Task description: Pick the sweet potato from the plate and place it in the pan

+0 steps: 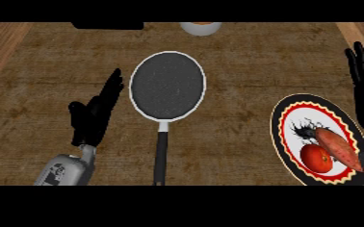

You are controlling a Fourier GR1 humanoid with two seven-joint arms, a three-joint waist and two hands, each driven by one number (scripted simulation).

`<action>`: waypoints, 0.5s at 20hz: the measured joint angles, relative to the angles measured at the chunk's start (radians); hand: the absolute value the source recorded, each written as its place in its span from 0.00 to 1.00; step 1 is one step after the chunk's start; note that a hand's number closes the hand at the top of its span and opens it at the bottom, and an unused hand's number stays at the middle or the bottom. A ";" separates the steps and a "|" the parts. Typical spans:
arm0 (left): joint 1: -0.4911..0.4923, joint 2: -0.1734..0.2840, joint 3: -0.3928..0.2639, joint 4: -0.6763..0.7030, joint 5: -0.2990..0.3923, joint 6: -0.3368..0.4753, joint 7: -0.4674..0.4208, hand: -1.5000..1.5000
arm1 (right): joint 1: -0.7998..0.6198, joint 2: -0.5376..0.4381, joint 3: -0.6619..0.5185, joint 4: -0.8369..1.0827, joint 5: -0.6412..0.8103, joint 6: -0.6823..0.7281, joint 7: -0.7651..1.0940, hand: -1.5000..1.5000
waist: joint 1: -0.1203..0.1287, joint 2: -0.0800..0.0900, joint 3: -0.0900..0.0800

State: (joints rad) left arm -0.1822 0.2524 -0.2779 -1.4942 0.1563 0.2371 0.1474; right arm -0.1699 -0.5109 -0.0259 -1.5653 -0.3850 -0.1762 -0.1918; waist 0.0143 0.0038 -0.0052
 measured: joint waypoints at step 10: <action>0.100 0.134 0.026 -0.014 -0.100 0.010 -0.003 0.50 | 0.028 -0.203 -0.010 0.222 -0.079 0.329 0.131 0.00 | 0.014 0.002 0.005</action>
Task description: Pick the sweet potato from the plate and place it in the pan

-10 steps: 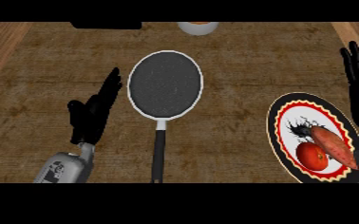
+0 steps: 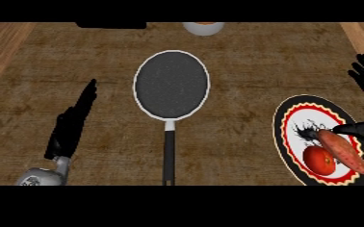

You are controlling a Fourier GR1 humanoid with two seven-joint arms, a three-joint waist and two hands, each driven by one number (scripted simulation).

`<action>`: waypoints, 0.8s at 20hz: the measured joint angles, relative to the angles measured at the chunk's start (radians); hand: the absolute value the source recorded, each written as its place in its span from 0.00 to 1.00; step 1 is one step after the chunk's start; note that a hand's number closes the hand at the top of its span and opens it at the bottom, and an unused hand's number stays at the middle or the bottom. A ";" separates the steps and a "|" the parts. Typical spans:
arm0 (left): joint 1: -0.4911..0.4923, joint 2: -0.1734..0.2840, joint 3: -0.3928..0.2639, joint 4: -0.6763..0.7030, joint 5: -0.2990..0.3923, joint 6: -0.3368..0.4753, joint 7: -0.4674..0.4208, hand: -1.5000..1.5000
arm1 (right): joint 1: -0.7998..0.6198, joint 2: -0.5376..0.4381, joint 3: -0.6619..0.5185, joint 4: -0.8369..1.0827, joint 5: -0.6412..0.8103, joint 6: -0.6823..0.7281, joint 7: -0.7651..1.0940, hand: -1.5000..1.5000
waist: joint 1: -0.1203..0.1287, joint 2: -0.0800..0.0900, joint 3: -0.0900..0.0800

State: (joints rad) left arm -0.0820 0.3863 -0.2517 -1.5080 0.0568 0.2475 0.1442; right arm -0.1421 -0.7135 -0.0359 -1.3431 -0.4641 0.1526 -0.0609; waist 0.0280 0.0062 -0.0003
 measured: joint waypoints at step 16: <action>0.102 0.036 0.016 -0.045 -0.021 -0.026 -0.038 0.50 | -0.086 -0.396 0.095 0.346 0.362 0.492 -0.272 0.00 | 0.015 0.002 0.003</action>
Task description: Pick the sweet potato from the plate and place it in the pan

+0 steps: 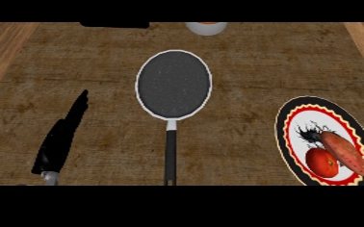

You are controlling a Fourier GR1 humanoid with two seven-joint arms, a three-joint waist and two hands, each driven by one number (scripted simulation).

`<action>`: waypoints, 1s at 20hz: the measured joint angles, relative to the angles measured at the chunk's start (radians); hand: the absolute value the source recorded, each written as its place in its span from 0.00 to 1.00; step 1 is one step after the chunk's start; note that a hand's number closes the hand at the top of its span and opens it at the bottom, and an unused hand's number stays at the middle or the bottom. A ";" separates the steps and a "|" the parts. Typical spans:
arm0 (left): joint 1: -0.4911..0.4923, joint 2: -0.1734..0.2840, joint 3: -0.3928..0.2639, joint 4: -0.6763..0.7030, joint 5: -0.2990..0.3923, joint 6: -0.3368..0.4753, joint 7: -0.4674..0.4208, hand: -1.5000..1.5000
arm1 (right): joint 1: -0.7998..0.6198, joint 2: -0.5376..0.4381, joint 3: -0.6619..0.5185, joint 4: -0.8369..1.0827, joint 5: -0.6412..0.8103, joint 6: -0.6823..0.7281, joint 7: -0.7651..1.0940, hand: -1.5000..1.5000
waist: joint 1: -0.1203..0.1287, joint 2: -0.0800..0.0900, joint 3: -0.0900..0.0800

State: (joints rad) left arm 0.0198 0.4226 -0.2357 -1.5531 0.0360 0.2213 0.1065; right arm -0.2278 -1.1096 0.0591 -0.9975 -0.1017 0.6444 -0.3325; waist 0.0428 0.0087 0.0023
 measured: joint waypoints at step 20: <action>0.040 -0.029 0.059 -0.022 -0.040 -0.035 0.006 0.50 | -0.258 0.144 0.195 -0.133 0.283 0.256 0.255 0.00 | -0.033 -0.009 -0.003</action>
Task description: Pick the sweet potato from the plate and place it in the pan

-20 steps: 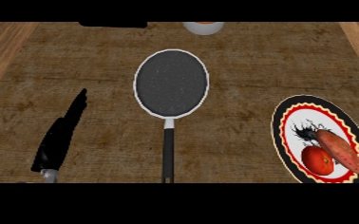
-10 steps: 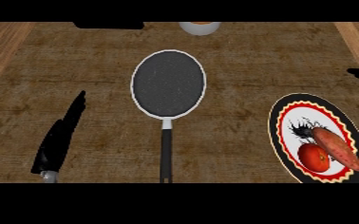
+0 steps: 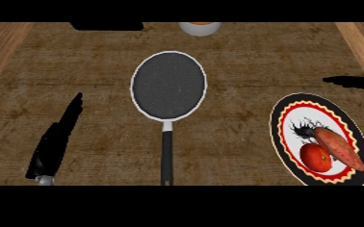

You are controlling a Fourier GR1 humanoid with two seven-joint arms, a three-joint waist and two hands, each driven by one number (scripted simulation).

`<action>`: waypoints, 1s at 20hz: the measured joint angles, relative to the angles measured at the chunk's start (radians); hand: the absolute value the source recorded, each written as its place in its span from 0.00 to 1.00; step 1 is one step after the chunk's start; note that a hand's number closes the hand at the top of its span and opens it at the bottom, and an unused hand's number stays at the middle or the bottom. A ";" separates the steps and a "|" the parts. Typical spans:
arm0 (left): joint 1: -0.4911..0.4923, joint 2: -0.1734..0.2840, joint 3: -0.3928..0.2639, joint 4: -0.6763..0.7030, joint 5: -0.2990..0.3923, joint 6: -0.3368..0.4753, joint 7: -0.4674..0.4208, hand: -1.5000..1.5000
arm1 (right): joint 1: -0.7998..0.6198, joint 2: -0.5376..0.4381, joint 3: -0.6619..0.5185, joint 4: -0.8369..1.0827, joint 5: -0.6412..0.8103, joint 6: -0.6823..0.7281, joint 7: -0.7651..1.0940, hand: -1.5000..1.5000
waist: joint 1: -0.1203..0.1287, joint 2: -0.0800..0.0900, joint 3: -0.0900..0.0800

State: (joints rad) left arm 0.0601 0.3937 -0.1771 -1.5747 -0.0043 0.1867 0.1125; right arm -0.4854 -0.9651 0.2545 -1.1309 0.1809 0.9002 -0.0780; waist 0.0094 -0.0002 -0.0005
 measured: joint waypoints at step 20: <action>-0.013 -0.057 0.062 -0.015 -0.055 -0.059 0.038 0.50 | 0.106 0.099 0.007 -0.192 0.239 0.104 0.165 0.00 | -0.008 -0.001 0.000</action>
State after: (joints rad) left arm 0.0473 0.3368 -0.1149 -1.5895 -0.0590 0.1281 0.1503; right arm -0.3793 -0.8658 0.2619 -1.3234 0.4201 1.0038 0.0869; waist 0.0014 -0.0009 -0.0002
